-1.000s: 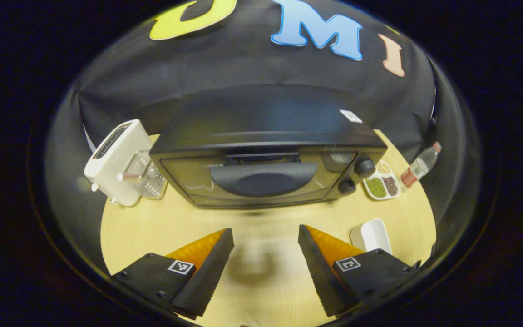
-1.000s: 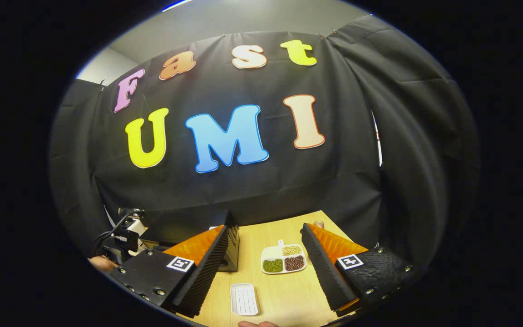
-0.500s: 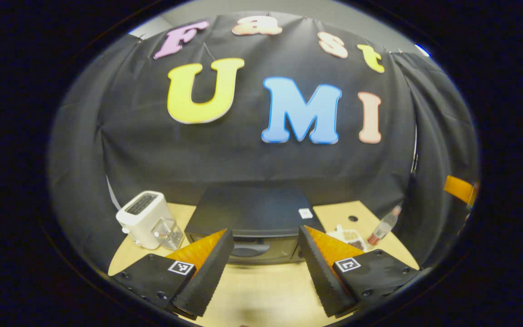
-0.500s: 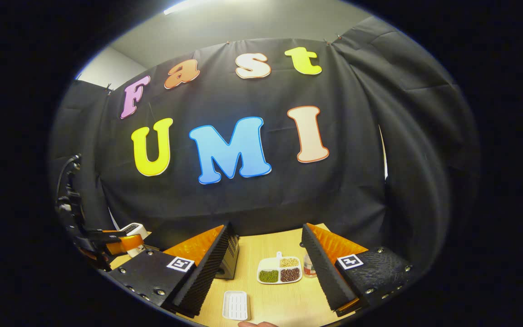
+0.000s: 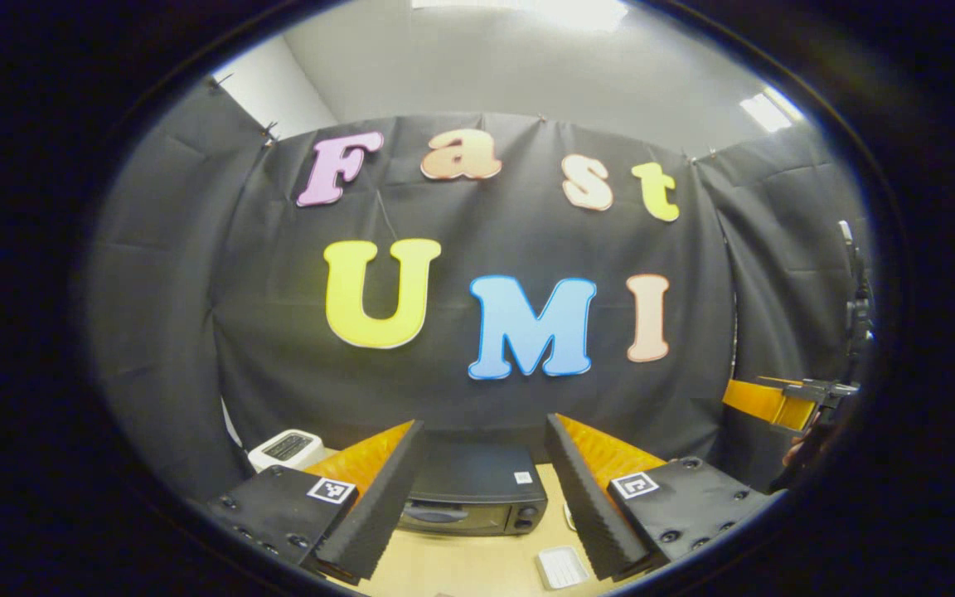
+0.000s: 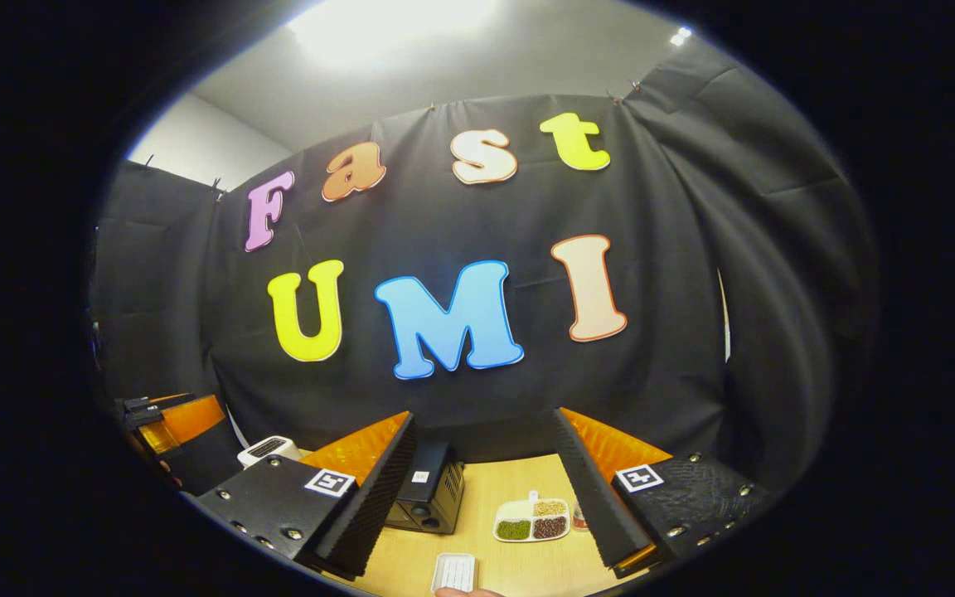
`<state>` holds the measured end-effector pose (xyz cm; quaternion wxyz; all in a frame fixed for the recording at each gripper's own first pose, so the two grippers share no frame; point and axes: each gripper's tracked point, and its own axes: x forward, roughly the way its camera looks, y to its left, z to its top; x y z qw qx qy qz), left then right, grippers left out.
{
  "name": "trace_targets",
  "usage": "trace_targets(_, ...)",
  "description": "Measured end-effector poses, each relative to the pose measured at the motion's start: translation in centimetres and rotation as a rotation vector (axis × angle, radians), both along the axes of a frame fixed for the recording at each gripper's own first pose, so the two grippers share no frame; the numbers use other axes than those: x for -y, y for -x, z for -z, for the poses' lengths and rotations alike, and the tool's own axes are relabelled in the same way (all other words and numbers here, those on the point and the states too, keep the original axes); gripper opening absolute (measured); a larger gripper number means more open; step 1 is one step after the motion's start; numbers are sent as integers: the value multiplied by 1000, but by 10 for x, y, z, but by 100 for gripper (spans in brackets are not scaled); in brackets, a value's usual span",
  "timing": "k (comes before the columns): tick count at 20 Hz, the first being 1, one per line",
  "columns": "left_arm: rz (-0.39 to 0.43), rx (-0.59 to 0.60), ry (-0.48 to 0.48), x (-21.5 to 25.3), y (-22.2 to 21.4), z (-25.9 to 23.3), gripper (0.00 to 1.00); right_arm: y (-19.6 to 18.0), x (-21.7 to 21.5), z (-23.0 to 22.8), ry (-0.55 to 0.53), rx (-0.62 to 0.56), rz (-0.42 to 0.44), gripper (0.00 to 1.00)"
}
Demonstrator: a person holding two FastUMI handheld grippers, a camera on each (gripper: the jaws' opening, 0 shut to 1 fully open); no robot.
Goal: Open the electric oven with the left hand, put the food in, and close the electric oven.
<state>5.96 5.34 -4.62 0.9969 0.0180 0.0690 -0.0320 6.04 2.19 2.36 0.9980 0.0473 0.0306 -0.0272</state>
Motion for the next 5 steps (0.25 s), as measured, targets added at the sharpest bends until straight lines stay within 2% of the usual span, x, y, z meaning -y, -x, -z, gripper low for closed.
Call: trace_targets(5, 39, -8, 2, -7, 17, -1, 100, 23, -22, -22, 16, 32, 32, 99)
